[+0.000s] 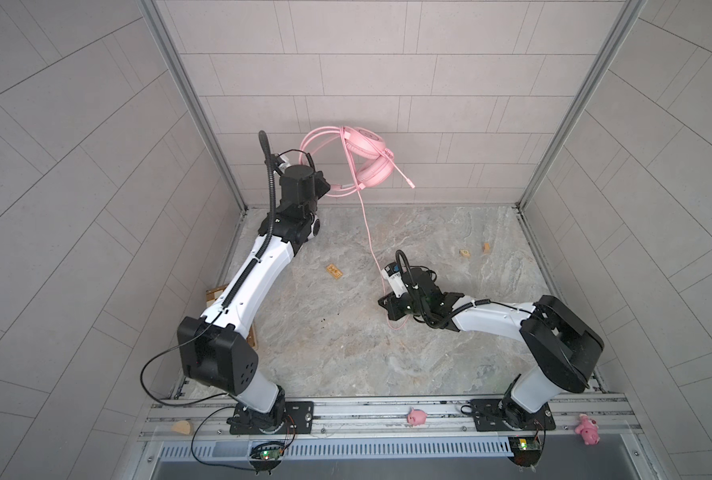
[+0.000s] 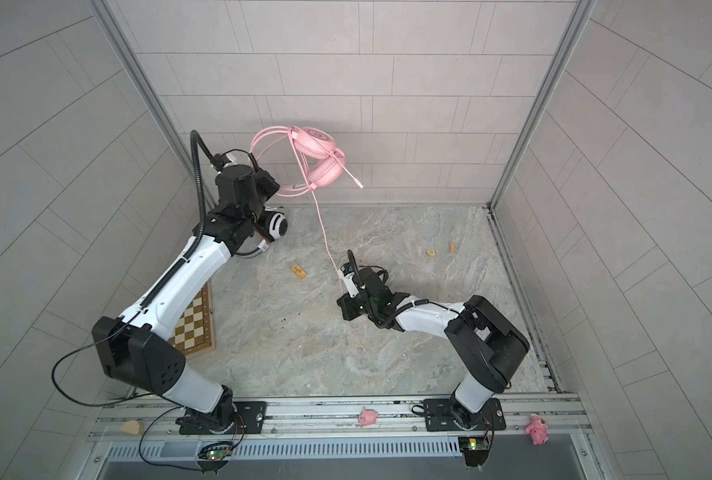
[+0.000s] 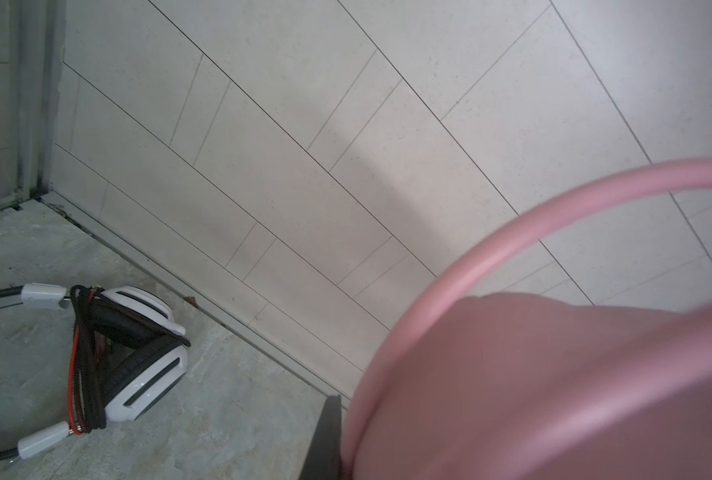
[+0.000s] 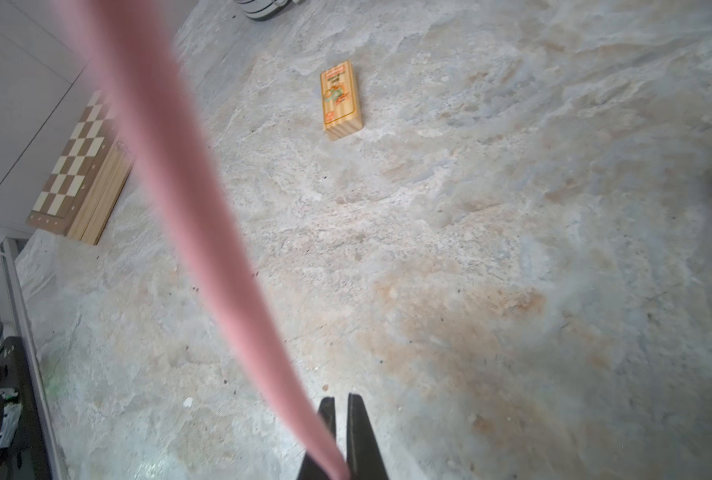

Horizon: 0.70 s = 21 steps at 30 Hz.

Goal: Wrap the headphones

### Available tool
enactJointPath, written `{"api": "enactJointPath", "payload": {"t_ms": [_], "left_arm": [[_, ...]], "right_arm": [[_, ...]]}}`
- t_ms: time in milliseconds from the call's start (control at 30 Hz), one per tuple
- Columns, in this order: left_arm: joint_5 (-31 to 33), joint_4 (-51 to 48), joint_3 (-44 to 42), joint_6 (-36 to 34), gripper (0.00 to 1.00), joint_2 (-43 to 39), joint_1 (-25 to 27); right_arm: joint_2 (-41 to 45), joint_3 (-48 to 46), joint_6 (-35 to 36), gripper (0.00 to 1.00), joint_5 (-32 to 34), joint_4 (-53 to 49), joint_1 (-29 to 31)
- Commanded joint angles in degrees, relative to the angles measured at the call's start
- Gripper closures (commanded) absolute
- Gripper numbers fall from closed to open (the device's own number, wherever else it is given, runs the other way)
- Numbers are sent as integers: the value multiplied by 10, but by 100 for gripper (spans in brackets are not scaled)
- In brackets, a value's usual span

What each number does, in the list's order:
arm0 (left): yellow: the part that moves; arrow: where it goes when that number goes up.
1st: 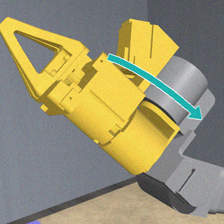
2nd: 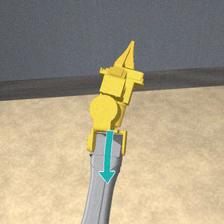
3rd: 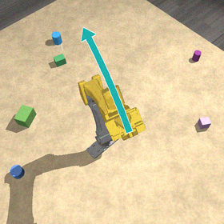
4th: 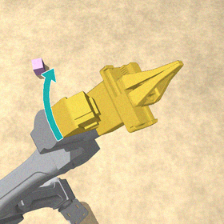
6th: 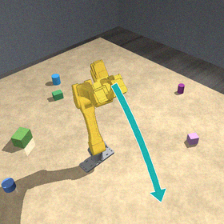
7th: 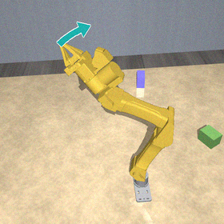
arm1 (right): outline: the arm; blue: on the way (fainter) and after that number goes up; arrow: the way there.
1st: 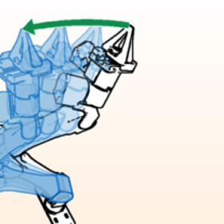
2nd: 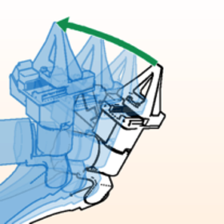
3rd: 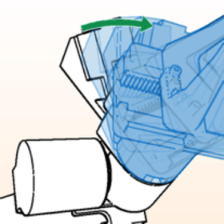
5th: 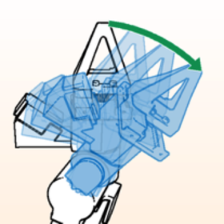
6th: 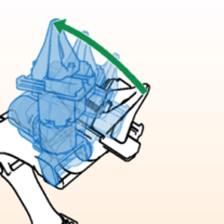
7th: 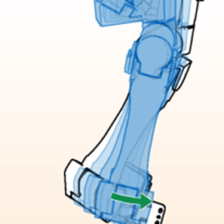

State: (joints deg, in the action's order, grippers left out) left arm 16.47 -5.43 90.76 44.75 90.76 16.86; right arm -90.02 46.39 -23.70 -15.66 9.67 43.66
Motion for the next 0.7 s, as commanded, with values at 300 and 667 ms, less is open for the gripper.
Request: {"api": "enactJointPath", "payload": {"t_ms": [300,667], "left_arm": [[191,151,58,-290,100,97,53],[180,200,-5,-524,100,146,123]], "right_arm": [[269,21,129,96,207,-205,108],[331,138,221,97,284,-270,63]]}}
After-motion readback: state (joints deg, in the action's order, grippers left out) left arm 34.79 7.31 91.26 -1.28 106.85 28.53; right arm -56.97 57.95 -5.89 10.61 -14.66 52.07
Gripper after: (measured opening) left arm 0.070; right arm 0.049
